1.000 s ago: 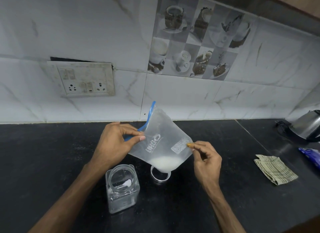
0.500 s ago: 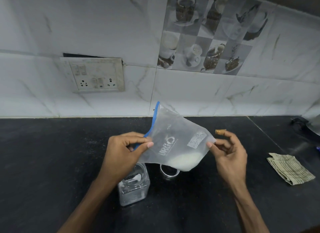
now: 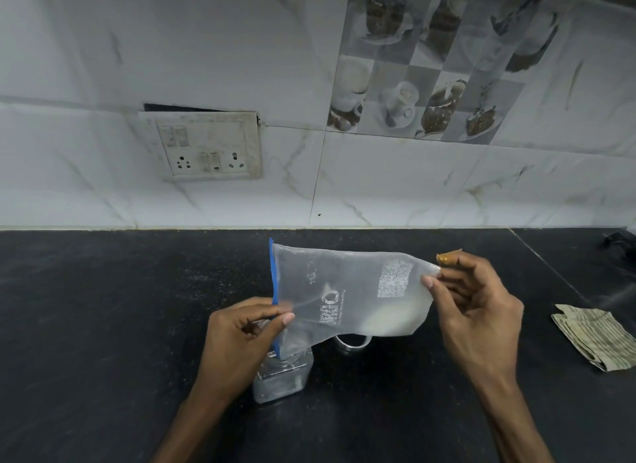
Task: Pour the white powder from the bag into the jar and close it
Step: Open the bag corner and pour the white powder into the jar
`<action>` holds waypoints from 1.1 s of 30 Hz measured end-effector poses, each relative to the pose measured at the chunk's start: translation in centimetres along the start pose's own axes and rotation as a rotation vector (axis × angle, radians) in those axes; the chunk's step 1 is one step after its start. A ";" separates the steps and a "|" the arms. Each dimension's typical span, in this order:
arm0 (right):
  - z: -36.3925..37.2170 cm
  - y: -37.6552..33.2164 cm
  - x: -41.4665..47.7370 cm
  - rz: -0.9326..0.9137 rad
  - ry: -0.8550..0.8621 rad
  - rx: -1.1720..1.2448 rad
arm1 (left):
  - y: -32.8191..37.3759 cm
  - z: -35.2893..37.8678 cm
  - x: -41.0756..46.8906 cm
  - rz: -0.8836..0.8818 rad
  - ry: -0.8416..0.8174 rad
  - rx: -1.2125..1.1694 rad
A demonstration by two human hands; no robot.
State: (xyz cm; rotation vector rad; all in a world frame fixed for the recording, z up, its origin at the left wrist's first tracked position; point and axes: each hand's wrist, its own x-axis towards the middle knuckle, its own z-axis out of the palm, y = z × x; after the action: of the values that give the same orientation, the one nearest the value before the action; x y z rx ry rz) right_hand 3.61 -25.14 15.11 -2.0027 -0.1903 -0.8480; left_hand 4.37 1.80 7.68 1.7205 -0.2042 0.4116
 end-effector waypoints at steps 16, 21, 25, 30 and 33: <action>1.7 -1.4 1.1 -0.112 -0.020 -0.028 | -2.0 -1.3 -0.4 -0.054 -0.168 0.294; 1.5 -1.4 1.4 -0.139 -0.044 -0.082 | -1.1 -1.3 -0.4 -0.006 -0.158 0.224; 1.2 -1.4 1.6 -0.140 -0.051 -0.091 | -2.0 -1.2 -0.6 -0.031 -0.105 0.214; 1.4 -1.8 1.7 -0.144 -0.071 -0.081 | -2.5 -1.2 -0.9 -0.065 -0.089 0.301; 1.5 -1.3 1.8 -0.159 -0.049 -0.083 | -2.7 -1.4 -0.9 -0.037 -0.117 0.303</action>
State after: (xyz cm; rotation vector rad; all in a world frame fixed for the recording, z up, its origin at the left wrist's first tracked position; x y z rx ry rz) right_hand 5.09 -23.59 16.65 -2.1082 -0.3513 -0.9199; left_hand 4.28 3.58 5.05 2.0454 -0.2014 0.3268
